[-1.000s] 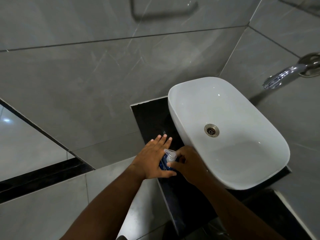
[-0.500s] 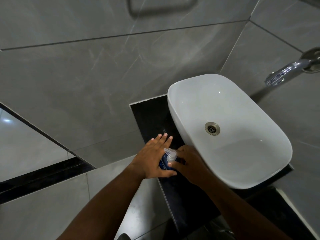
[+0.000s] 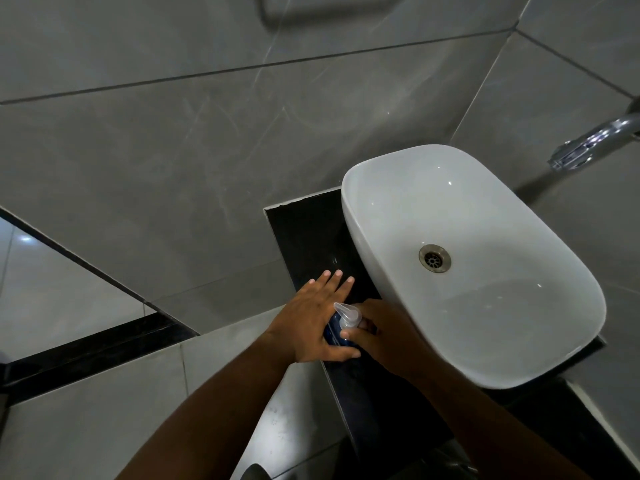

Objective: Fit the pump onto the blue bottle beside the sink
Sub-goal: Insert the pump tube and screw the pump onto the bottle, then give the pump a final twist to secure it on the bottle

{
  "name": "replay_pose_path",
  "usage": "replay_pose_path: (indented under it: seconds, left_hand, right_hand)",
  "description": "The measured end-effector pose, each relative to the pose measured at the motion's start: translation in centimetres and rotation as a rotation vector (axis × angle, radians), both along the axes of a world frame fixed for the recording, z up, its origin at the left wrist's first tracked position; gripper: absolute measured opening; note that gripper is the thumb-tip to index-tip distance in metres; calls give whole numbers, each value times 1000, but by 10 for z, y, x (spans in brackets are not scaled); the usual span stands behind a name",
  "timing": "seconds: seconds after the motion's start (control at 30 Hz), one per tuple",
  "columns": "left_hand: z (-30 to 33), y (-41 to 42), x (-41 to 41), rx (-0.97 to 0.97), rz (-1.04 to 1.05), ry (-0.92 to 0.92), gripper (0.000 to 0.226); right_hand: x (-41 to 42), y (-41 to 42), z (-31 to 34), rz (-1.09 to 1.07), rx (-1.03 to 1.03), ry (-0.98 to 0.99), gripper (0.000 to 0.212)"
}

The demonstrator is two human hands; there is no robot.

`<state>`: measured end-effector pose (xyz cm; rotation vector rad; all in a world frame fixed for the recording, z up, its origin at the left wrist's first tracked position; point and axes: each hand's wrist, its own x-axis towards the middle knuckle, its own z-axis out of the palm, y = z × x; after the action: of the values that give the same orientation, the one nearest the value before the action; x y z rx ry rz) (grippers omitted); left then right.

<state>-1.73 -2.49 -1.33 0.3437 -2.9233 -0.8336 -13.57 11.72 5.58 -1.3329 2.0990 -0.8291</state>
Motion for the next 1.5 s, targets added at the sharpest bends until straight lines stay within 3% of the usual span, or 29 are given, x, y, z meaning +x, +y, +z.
replay_pose_path:
  seconds: [0.37, 0.47, 0.63, 0.8, 1.0, 1.2, 1.37, 1.5]
  left_hand:
    - [4, -6, -3, -49, -48, -52, 108]
    - [7, -9, -3, -67, -82, -69, 109]
    - [10, -9, -3, -69, -90, -69, 111]
    - [7, -9, -3, -67, -88, -72, 115]
    - [4, -11, -4, -97, -95, -40, 113]
    - [-1, -8, 0, -101, -64, -21, 117]
    - [-5, 5, 23, 56, 51, 66, 124]
    - [-14, 32, 39, 221, 212, 79, 113]
  right_hand:
    - [33, 4, -23, -231, -100, 88, 20]
    - [34, 4, -18, -273, -33, 0, 26]
    - [20, 4, 12, -102, 43, 88, 50]
    - [13, -3, 39, 63, 41, 186, 35]
    - [9, 1, 46, 143, 13, 125, 22]
    - [10, 3, 29, 112, 48, 139, 30]
    - [9, 18, 10, -14, -18, 139, 57]
    - [18, 19, -16, -182, 51, -1, 50]
